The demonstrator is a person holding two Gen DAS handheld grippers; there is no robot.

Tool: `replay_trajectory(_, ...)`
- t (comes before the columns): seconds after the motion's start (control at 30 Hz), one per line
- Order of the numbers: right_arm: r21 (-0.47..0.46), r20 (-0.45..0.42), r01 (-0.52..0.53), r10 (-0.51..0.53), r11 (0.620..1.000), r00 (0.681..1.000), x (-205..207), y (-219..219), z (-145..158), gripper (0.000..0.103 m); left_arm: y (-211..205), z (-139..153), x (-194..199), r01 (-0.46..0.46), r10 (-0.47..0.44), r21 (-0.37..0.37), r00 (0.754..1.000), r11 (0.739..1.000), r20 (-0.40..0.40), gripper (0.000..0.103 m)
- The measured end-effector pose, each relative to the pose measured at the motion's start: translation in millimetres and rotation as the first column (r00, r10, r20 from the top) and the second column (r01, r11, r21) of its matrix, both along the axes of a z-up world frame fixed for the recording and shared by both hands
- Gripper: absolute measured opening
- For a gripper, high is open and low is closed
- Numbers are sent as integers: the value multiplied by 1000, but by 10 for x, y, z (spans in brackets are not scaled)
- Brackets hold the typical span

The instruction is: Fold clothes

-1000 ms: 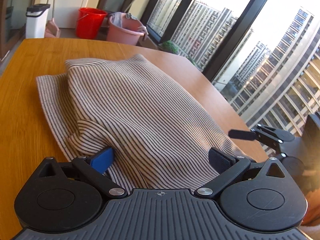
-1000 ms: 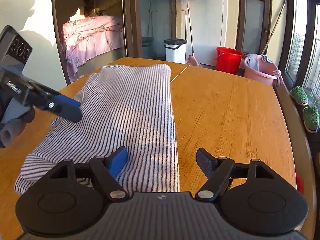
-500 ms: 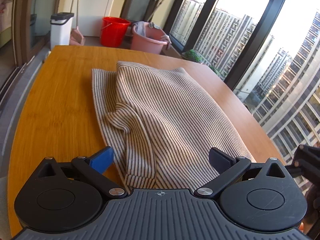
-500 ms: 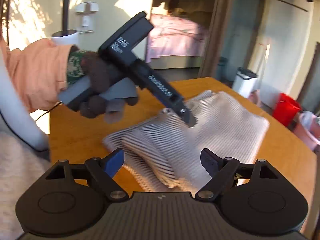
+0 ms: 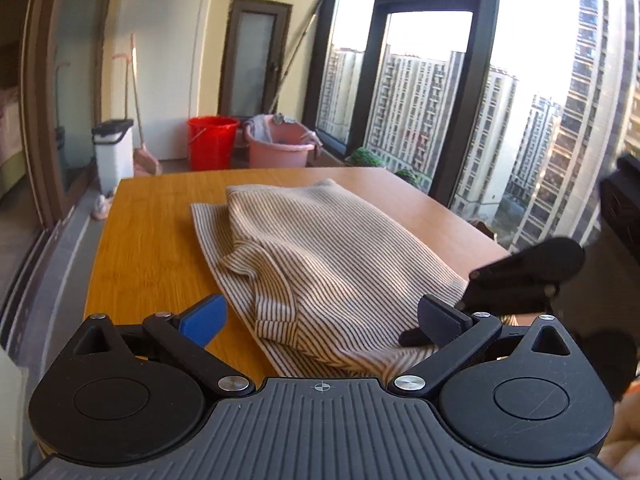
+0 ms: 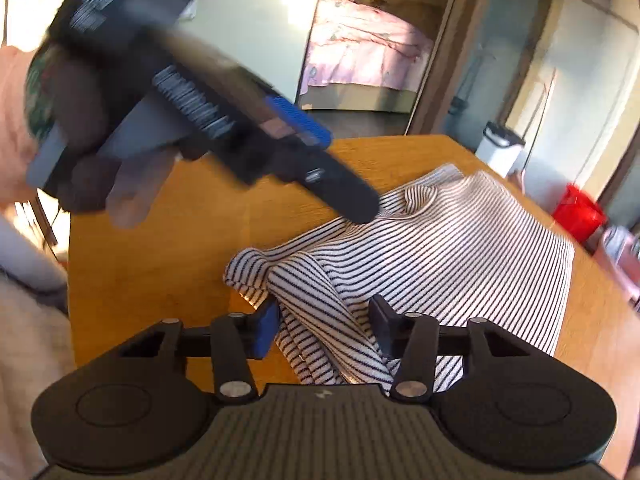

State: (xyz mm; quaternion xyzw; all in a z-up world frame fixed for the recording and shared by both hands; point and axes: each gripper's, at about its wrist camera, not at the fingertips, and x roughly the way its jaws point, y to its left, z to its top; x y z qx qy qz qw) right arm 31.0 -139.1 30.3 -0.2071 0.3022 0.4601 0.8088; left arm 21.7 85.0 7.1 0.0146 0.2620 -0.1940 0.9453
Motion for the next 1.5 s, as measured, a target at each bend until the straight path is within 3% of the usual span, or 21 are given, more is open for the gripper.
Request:
replay_trajectory(0.07, 93, -132, 78, -66, 993, 989, 226, -124, 129, 35, -112, -10, -68, 37, -41, 86, 998, 996, 47, 103)
replay_trajectory(0.13, 151, -202, 137, -105, 979, 974, 357, -236, 199, 32, -183, -49, -89, 83, -91, 128, 994, 988, 59, 103)
replay_trajectory(0.37, 194, -284, 195, -136, 961, 949, 450, -418, 153, 30, -398, -306, -63, 96, -104, 214, 994, 972, 27, 103)
replay_trajectory(0.57, 203, -288, 190, -127, 960, 949, 445, -462, 7, 30, -648, -426, 34, 134, -151, 264, 988, 955, 44, 103)
replay_trajectory(0.73, 185, -258, 165, -114, 969, 960, 398, -448, 28, 30, -806, -508, 82, 202, -256, 364, 961, 909, 107, 103)
replay_trajectory(0.9, 175, -146, 156, -131, 972, 981, 296, -651, 186, 40, -887, -581, 97, 227, -298, 389, 945, 893, 133, 102)
replay_trajectory(0.97, 141, -38, 166, -162, 976, 986, 227, -797, 284, 50, -946, -614, 51, 243, -331, 418, 931, 875, 151, 93)
replay_trajectory(1.03, 93, 55, 191, -197, 977, 979, 182, -974, 344, 59, -1001, -627, 13, 265, -360, 426, 919, 865, 158, 76)
replay_trajectory(1.1, 50, 99, 226, -230, 973, 968, 156, -1151, 340, 62, -1033, -624, 18, 280, -373, 416, 914, 865, 160, 63)
replay_trajectory(1.2, 14, 105, 264, -264, 964, 959, 111, -1382, 260, 65, -986, -565, 129, 282, -345, 339, 927, 898, 144, 56)
replay_trajectory(1.3, -6, 134, 241, -239, 970, 962, 7, -1443, 147, 71, -832, -437, 287, 278, -304, 215, 947, 936, 100, 54)
replay_trajectory(1.5, -47, 340, 163, -138, 985, 930, -4, -1134, -100, 75, -435, -249, 545, 208, -207, -18, 978, 978, 24, 54)
